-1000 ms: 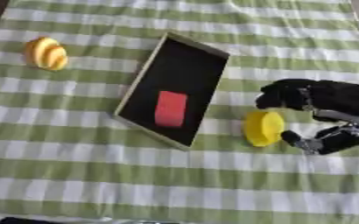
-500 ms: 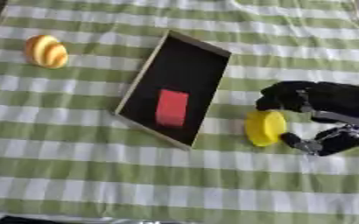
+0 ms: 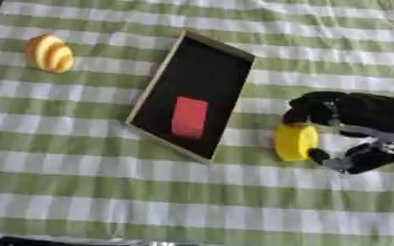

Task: Pick up objects on the table and place them in the box.

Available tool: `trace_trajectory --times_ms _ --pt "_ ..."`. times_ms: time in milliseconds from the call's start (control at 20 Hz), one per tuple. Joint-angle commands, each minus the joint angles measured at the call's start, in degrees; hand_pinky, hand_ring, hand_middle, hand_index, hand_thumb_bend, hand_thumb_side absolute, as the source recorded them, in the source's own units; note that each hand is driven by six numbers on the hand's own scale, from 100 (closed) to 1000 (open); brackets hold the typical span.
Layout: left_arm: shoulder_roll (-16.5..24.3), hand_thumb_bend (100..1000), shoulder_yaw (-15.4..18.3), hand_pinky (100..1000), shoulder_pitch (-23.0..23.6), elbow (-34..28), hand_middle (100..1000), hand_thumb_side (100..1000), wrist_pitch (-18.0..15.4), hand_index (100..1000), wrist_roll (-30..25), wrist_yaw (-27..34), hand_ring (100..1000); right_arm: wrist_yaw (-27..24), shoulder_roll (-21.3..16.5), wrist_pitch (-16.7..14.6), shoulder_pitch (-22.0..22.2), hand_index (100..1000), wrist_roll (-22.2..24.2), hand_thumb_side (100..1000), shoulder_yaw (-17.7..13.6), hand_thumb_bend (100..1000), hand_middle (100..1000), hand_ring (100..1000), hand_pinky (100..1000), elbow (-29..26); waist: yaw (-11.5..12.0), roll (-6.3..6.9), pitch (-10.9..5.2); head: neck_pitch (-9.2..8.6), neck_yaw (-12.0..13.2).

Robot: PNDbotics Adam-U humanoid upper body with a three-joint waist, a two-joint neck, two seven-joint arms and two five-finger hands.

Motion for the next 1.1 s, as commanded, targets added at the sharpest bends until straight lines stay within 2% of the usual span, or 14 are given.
trace_trajectory --times_ms 50,300,500,600,650,700,750,900,1100 --pt "1.04 100 0.69 788 -0.59 -0.52 667 572 0.11 788 -0.24 0.34 710 1.18 -0.86 0.07 0.13 998 0.46 240 -0.38 100 830 1000 1000 -0.83 0.15 0.21 -0.72 -0.3 -0.29" --pt "0.9 100 0.74 788 -0.74 -0.65 666 572 0.28 787 -0.33 0.44 709 1.31 -0.63 0.43 0.19 898 0.98 231 -0.23 100 697 964 1000 -0.83 0.24 0.13 -0.69 -0.34 -0.39" --pt "0.84 100 0.8 788 -0.7 -0.68 665 572 0.34 786 -0.31 0.46 709 0.0 -0.49 1.1 -0.04 736 -1.14 217 -0.55 100 519 862 926 -0.83 0.29 0.13 -0.69 -0.37 -0.43" --pt "0.81 100 0.77 788 -0.74 -0.71 664 572 0.36 785 -0.35 0.47 708 -0.5 -0.45 1.31 -0.09 681 -3.23 218 -0.59 100 472 815 893 -0.83 0.3 0.14 -0.69 -0.4 -0.49" --pt "0.81 100 0.77 788 -0.73 -0.72 664 572 0.37 785 -0.37 0.47 708 -0.71 -0.45 1.42 -0.11 662 -4.32 218 -0.63 100 468 804 883 -0.83 0.3 0.16 -0.71 -0.42 -0.51" --pt "0.79 100 0.77 788 -0.73 -0.72 664 572 0.38 785 -0.38 0.48 708 -0.95 -0.45 1.55 -0.11 635 -5.37 259 -0.61 100 463 790 873 -0.83 0.29 0.17 -0.73 -0.45 -0.53" --pt "0.75 100 0.76 788 -0.74 -0.74 664 572 0.4 785 -0.4 0.51 708 -1.38 -0.44 1.7 -0.12 623 -6.51 217 -0.57 100 455 783 869 -0.83 0.29 0.19 -0.76 -0.48 -0.56" --pt "0.72 100 0.72 787 -0.79 -0.84 663 572 0.47 784 -0.42 0.53 707 -3.07 -0.52 1.97 -0.1 576 -8.85 233 -0.35 100 441 759 857 -0.83 0.28 0.24 -0.85 -0.52 -0.62" --pt "0.72 100 0.73 786 -0.7 -0.86 661 572 0.49 783 -0.4 0.43 706 -5.29 -0.6 1.22 0.06 555 -9.6 215 -0.09 100 437 756 857 -0.83 0.26 0.31 -1.13 -0.41 -0.57"
